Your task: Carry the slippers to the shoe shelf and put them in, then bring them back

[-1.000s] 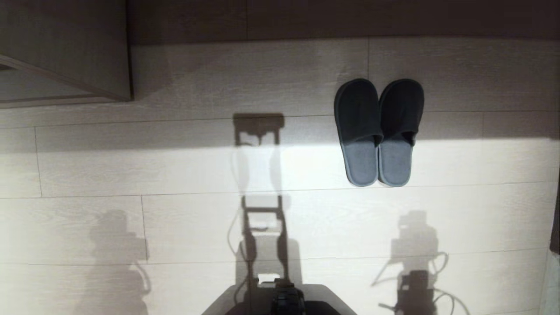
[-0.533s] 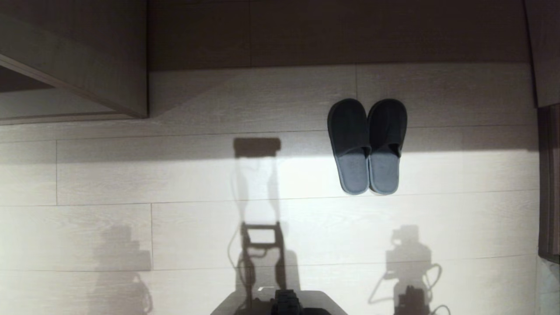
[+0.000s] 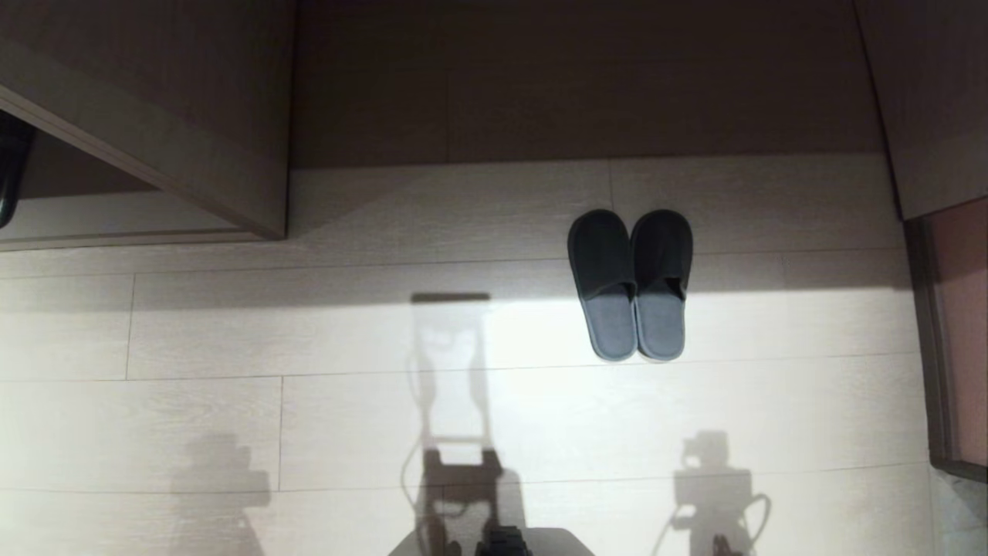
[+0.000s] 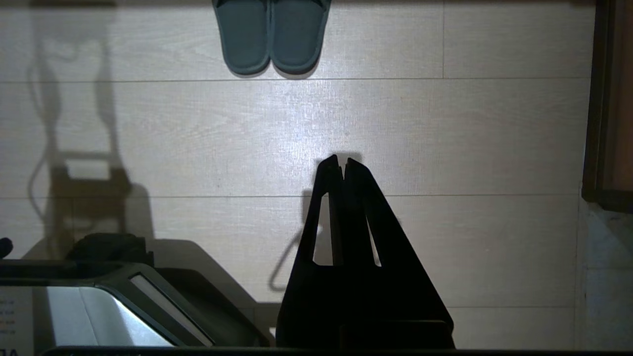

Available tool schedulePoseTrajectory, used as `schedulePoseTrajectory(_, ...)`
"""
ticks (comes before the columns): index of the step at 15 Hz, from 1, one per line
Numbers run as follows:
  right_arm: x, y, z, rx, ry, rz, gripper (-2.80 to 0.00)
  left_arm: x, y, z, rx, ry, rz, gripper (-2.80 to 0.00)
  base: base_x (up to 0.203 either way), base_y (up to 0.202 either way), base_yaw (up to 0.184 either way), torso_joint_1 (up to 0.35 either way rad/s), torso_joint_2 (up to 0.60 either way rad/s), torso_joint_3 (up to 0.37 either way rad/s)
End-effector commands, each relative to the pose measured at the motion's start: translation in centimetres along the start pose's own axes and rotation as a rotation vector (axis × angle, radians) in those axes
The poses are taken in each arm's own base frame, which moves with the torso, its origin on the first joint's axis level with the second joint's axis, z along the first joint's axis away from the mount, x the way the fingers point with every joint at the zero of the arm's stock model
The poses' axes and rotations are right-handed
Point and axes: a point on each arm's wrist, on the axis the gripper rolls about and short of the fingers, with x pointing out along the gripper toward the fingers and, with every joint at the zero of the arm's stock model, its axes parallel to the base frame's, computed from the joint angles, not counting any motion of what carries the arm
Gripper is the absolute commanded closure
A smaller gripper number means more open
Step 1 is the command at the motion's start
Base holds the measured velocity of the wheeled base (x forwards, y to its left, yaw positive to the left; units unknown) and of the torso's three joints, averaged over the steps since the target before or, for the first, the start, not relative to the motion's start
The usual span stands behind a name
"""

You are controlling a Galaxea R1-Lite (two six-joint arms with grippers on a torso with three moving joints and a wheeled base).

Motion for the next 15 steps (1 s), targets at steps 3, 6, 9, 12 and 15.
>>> schedulePoseTrajectory(3,0.03,0.0,0.01,0.0,0.003,0.001,0.0,0.02,0.0,0.01,-0.003,0.002,0.001,0.0,0.0,0.0,0.0,0.0,0.0,0.202)
schedulePoseTrajectory(6,0.03,0.0,0.01,0.0,0.003,-0.001,0.0,0.01,0.0,0.01,-0.004,0.0,0.001,0.0,0.0,0.0,0.0,0.003,0.0,0.205)
schedulePoseTrajectory(9,0.03,0.0,0.01,0.0,0.003,0.0,0.0,0.02,0.0,0.01,-0.004,0.002,0.002,0.0,0.0,0.0,0.0,0.002,0.0,0.204)
schedulePoseTrajectory(12,0.03,0.0,0.01,0.0,0.003,0.001,0.0,0.02,0.0,0.01,-0.004,0.002,0.001,0.0,0.0,0.0,0.0,0.002,0.0,0.202)
schedulePoseTrajectory(15,0.03,0.0,0.01,0.0,0.003,0.001,0.0,0.02,0.0,0.01,-0.006,0.002,0.002,0.0,0.0,0.0,0.0,0.0,0.01,0.205)
